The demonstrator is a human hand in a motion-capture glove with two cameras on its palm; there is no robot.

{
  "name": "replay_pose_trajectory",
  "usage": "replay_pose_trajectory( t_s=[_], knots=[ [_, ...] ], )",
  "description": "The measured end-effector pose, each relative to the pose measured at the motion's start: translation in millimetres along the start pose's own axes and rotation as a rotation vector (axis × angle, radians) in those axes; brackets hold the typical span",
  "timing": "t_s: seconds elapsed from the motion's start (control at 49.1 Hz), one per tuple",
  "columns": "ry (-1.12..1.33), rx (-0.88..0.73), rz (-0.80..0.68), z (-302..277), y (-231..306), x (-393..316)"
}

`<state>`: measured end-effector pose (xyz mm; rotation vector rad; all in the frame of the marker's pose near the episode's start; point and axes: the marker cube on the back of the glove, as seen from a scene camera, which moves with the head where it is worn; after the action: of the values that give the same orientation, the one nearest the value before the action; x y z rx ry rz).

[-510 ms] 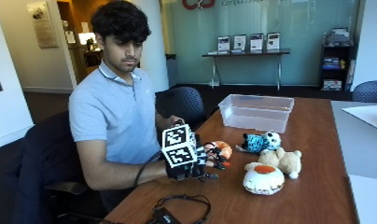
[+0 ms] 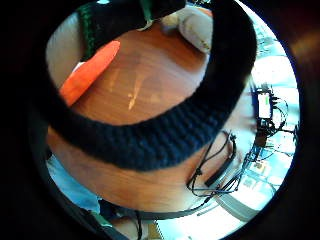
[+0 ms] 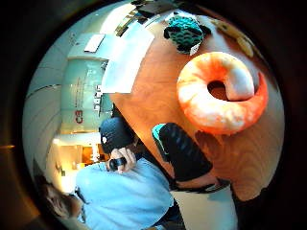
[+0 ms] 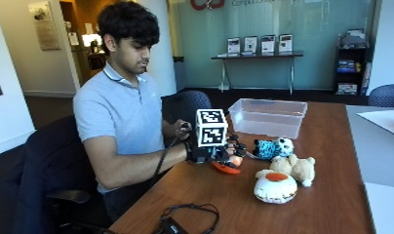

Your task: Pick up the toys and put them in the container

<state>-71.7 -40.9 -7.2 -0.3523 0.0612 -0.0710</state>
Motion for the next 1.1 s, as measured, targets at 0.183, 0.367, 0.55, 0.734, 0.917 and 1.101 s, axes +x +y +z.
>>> replay_pose_trajectory(
  t_s=[0.183, 0.367, 0.55, 0.734, 0.917, 1.101],
  knots=[
    [0.107, -0.096, -0.016, 31.2, -31.0, -9.0],
    [0.064, 0.047, -0.077, 44.7, -45.7, -19.2],
    [0.008, 0.187, -0.145, 29.8, -54.5, -37.0],
    [-0.174, 0.255, -0.261, -48.4, -76.7, -96.6],
    [-0.126, 0.272, -0.442, -140.1, -135.1, -213.7],
    [-0.092, 0.203, -0.543, -152.1, -182.1, -293.1]
  ],
)
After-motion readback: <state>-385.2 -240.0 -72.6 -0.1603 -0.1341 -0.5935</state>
